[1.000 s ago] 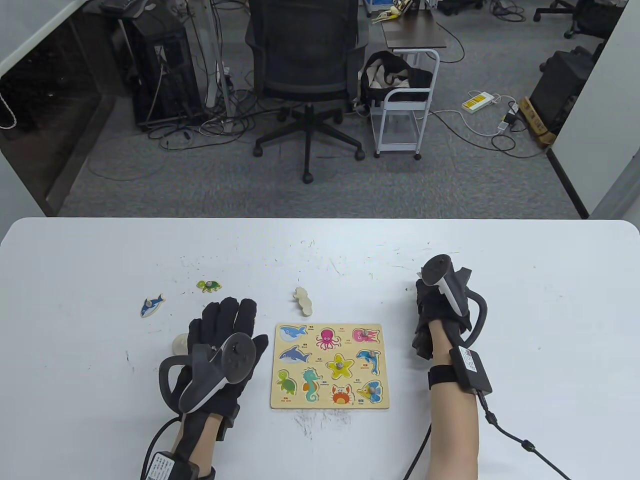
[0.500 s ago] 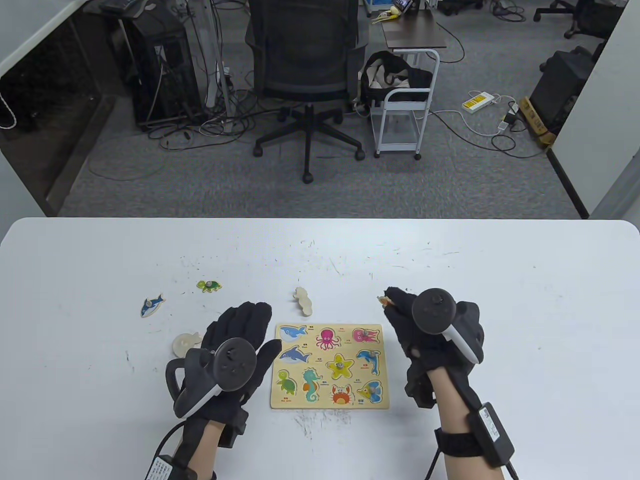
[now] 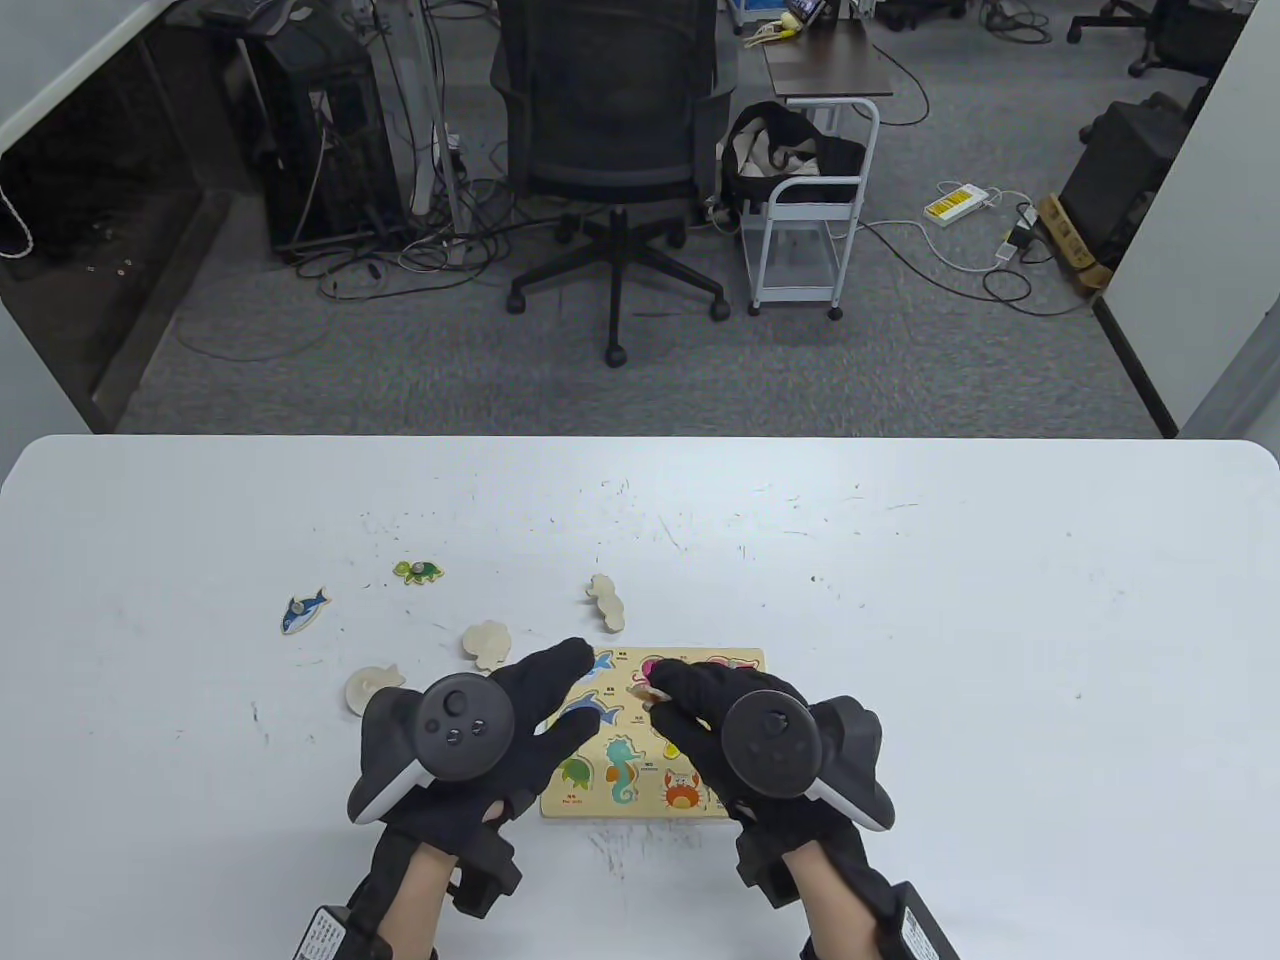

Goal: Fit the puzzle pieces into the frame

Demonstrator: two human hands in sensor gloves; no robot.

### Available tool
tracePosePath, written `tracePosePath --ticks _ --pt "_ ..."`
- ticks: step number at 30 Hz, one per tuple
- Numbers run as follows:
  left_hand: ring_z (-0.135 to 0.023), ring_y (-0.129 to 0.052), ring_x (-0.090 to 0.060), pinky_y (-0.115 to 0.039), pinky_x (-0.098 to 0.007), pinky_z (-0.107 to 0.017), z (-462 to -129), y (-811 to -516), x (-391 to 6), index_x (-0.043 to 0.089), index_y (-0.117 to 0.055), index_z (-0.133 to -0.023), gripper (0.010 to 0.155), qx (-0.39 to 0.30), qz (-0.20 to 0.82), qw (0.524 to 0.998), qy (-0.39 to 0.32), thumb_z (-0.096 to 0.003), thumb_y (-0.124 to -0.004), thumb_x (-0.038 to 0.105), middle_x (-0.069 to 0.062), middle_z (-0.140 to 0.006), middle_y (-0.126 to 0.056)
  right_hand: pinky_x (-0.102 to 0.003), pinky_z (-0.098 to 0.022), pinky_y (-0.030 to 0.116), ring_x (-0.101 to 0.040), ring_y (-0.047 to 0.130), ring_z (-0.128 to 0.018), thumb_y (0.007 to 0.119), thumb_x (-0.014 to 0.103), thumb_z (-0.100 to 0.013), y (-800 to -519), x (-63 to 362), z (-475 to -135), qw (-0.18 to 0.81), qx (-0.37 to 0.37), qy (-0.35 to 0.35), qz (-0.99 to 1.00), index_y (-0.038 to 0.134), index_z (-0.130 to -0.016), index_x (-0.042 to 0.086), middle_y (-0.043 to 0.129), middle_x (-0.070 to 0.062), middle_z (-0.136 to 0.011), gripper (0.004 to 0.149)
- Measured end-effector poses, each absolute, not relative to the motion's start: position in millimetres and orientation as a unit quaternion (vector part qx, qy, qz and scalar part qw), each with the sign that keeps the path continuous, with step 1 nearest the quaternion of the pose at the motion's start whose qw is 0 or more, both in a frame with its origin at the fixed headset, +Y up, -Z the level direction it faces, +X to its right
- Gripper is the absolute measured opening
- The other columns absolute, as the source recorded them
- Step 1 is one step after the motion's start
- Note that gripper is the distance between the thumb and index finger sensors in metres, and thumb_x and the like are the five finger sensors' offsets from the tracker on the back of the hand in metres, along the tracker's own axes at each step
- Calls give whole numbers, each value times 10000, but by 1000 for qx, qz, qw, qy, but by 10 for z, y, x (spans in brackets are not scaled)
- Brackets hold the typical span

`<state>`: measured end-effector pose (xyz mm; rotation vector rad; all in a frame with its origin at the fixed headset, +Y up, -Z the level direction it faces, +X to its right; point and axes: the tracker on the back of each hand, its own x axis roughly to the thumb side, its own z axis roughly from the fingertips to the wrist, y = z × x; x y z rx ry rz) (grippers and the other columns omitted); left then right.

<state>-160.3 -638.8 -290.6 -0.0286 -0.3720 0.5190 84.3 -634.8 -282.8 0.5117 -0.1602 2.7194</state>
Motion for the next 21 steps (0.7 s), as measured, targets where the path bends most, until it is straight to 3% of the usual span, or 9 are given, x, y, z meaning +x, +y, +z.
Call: tracePosePath --ticks 10,18,21 --pt "-966 -892 -201 -760 -428 -751 -2887 -6465 -1383 344 -663 -1072 573 -16 223 952 -210 -535 -777 508 55 -1078 -856 -431 -614 789 -135 1018 -623 897 486 -385 -6392 632 -2700 121 207 -96 966 849 -820 343 991 93 -740 460" --pt "-893 -958 -180 -807 -401 -708 -2879 -6497 -1331 327 -699 -1047 543 -5 189 962 -197 -538 -769 500 53 -1017 -916 -414 -615 802 -124 1033 -641 907 441 -396 -6393 423 -2534 -3 178 -174 968 844 -829 352 994 99 -761 446" --pt "-877 -973 -183 -817 -400 -697 -2878 -6496 -1323 312 -717 -1040 532 -7 185 963 -197 -542 -762 492 45 -1002 -935 -409 -613 807 -117 1036 -637 914 438 -390 -6411 426 -2542 6 178 -184 967 842 -826 357 996 103 -757 450"
